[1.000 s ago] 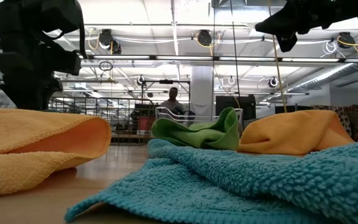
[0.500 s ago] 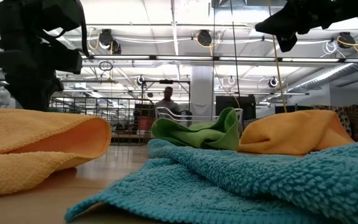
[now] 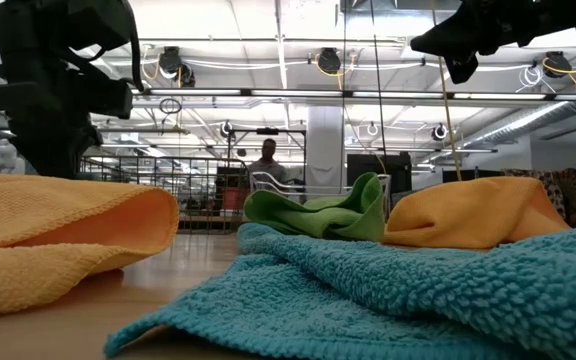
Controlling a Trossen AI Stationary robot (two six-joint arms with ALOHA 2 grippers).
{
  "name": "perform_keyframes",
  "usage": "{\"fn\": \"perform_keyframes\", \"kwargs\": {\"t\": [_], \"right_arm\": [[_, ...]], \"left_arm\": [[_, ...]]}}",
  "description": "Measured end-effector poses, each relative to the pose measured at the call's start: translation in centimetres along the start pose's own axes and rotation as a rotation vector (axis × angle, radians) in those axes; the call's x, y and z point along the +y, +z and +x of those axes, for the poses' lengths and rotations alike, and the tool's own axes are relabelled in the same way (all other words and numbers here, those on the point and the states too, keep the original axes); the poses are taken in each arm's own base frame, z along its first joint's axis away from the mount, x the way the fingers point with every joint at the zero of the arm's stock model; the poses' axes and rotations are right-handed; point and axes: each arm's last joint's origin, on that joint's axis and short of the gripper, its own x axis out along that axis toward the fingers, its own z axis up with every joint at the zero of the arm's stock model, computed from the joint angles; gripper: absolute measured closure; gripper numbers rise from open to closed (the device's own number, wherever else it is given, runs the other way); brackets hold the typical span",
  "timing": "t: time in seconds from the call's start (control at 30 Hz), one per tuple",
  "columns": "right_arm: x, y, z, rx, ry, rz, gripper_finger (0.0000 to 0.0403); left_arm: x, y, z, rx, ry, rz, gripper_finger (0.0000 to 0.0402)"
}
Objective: Sort microfiber towel by color & place in baskets
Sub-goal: Put the left blue microfiber towel into the black bin
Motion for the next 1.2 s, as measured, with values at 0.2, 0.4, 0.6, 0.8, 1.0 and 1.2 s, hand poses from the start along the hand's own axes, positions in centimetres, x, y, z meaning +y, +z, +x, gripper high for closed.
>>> {"fn": "perform_keyframes", "kwargs": {"t": [0.2,0.4,0.6,0.8,1.0,1.2], "right_arm": [[0.0,0.0,0.0,0.000,0.000,0.000,0.0403],[0.0,0.0,0.0,0.000,0.000,0.000,0.0403],[0.0,0.0,0.0,0.000,0.000,0.000,0.0403],[0.0,-0.1,0.2,0.008,0.000,0.000,0.0403],[0.0,-0.3,0.9,0.014,-0.001,0.027,0.0403],[0.0,-0.8,1.8,0.055,-0.009,0.078,0.0403]], "left_arm": [[0.0,0.1,-0.1,-0.008,0.011,-0.001,0.0391],[-0.4,1.4,-1.5,-0.067,0.010,-0.004,0.0391],[-0.6,2.4,-2.8,-0.111,0.031,0.023,0.0391],[-0.9,3.7,-4.5,-0.175,0.047,0.038,0.0391],[-1.1,5.1,-6.3,-0.265,0.083,0.075,0.0391],[-1.2,6.0,-7.9,-0.330,0.117,0.134,0.0391]]}}
